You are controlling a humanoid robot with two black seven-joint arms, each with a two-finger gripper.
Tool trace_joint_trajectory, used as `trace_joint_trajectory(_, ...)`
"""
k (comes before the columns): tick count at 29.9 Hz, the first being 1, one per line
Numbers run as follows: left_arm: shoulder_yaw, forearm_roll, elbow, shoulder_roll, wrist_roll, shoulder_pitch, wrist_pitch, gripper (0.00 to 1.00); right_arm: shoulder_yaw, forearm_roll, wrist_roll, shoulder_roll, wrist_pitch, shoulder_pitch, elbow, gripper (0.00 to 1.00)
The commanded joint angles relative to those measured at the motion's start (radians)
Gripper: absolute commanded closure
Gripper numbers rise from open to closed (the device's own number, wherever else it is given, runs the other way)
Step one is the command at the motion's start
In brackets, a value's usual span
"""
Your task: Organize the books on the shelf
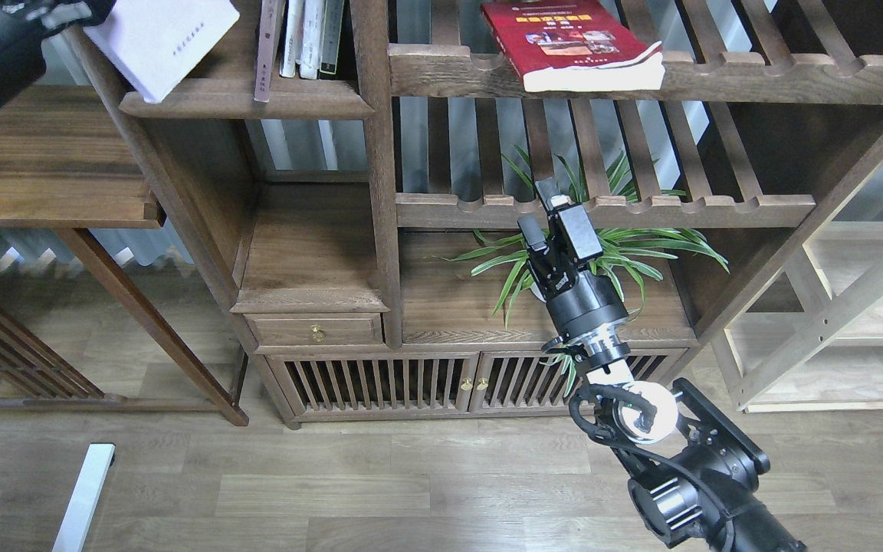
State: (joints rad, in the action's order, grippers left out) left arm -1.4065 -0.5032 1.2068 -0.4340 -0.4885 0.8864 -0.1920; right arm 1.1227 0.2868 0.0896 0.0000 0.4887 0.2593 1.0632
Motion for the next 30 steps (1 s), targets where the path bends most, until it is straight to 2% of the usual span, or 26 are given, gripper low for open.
trace_joint_trajectory(1,0.041,-0.001,-0.047,0.020,0.000,0.060,0.000,0.96,0.000,0.003,-0.001,0.000,0.000,0.000,0.000,0.02)
trace_joint_trajectory(9,0.075,-0.002,-0.116,0.035,0.000,0.111,0.000,0.96,0.002,0.003,0.001,0.000,0.000,-0.009,0.001,0.02)
trace_joint_trajectory(30,0.076,0.002,-0.147,0.043,0.000,0.120,0.002,0.94,0.002,0.008,0.001,0.000,0.000,-0.011,0.001,0.02)
